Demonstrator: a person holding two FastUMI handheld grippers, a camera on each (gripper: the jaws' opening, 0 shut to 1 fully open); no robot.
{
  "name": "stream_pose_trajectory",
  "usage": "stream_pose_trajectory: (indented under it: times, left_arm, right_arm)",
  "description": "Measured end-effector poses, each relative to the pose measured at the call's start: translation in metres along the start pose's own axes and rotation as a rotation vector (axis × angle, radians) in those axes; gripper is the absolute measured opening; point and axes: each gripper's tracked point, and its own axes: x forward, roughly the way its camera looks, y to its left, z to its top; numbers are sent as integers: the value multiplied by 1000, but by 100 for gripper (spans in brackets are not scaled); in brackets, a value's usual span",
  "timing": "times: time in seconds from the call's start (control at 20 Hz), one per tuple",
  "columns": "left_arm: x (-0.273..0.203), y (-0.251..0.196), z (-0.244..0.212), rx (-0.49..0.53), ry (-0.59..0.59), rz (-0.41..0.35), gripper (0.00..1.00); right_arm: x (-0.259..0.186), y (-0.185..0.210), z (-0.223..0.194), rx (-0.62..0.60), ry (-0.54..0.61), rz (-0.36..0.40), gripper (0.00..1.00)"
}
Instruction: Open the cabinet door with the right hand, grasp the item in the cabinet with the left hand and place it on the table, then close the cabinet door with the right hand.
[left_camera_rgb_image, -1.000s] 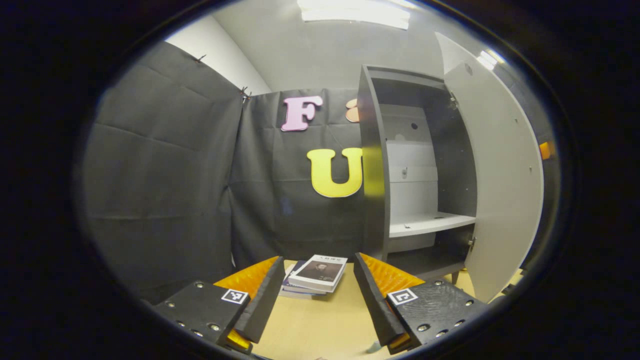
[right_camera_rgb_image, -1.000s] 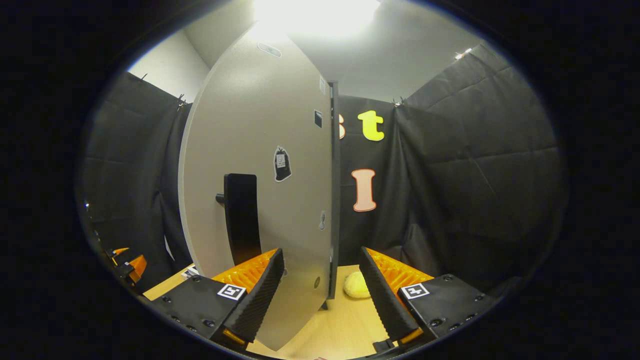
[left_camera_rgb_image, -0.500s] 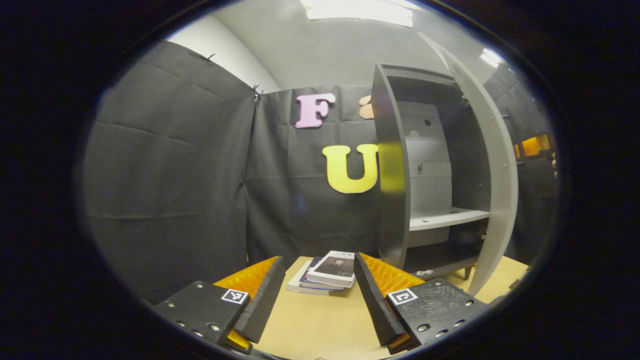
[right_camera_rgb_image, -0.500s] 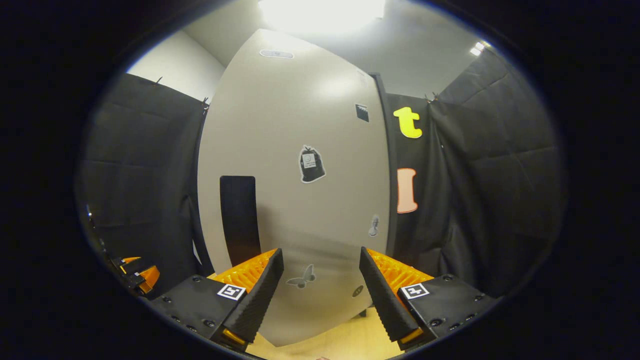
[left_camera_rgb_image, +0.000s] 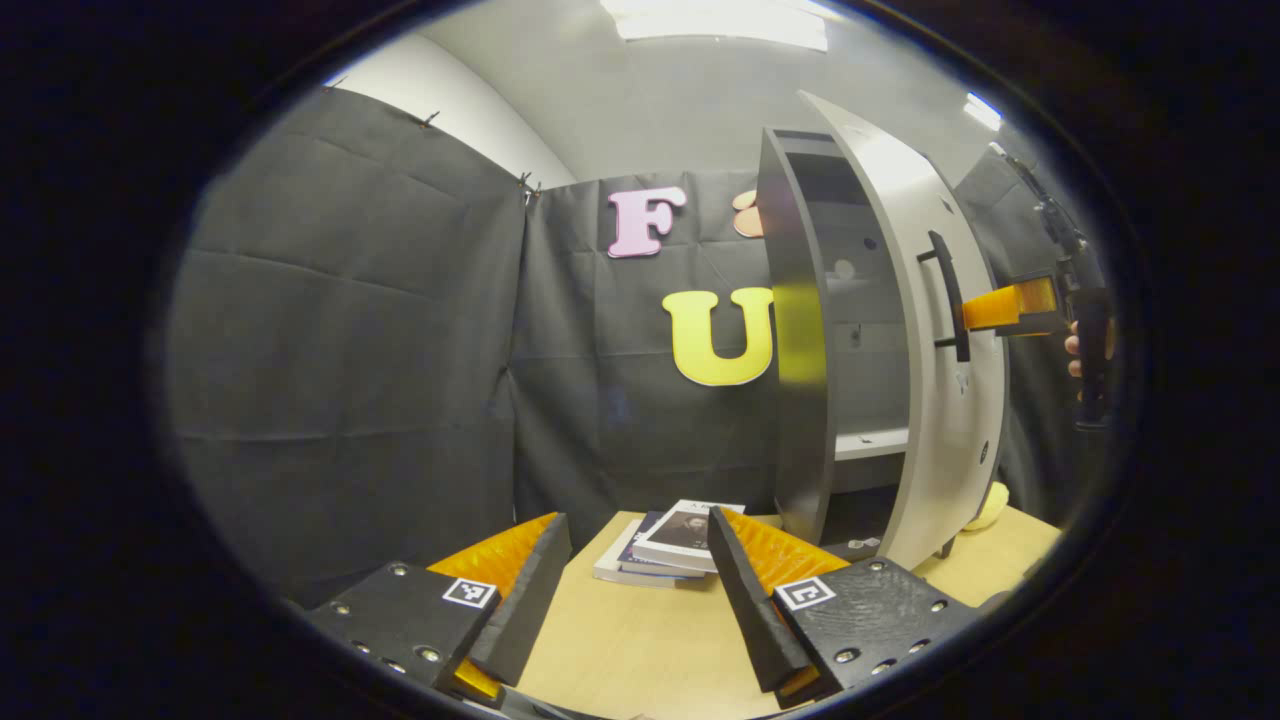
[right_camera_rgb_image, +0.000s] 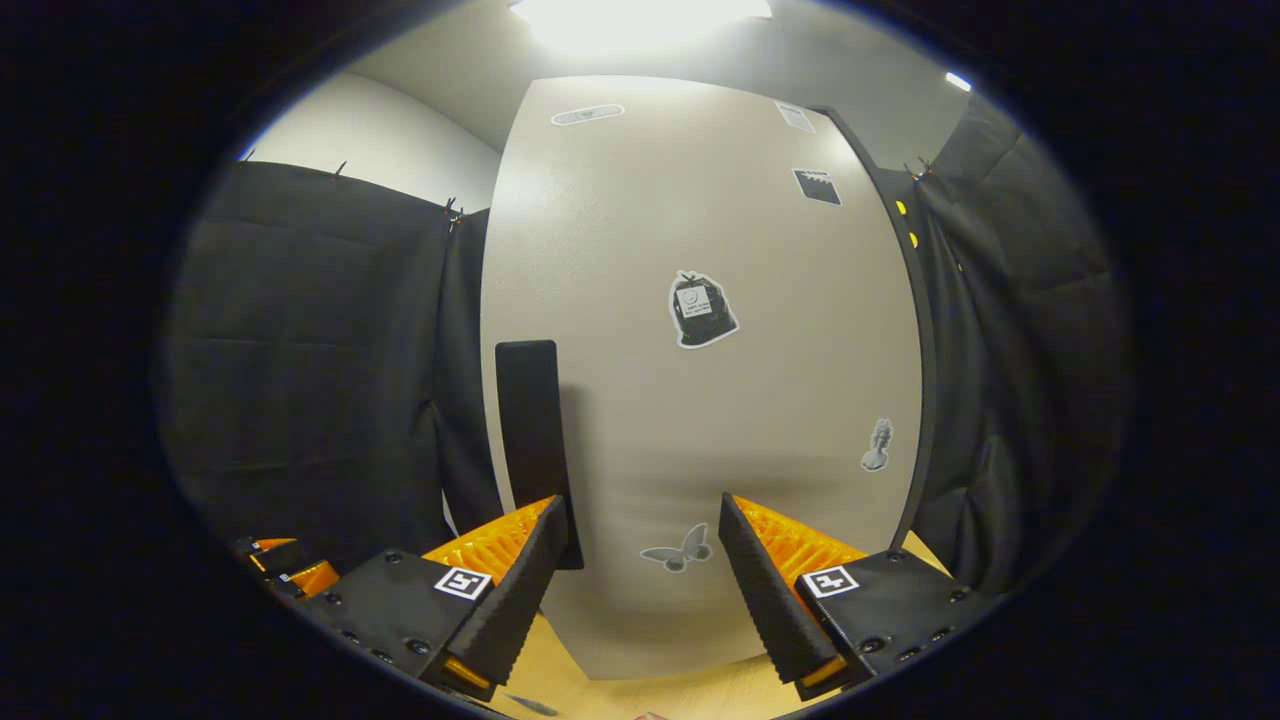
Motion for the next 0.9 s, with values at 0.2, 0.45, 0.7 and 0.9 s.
stream_pose_trajectory:
  times: [0.2, 0.45, 0.7, 0.9]
  left_arm:
    - [0, -21, 10, 0, -3, -10, 86]
    - [-3, -63, 26, 3, -22, -44, 86]
    - [-3, -105, 51, 2, -51, -71, 83]
    - [-6, -143, 68, 4, -66, -91, 83]
  right_arm:
    - [-7, -8, 3, 30, -8, 6, 96]
    - [-45, -38, 9, 4, -20, -11, 96]
    - [-80, -75, 13, -42, -32, -50, 96]
    - [-107, -114, 8, -48, -31, -94, 96]
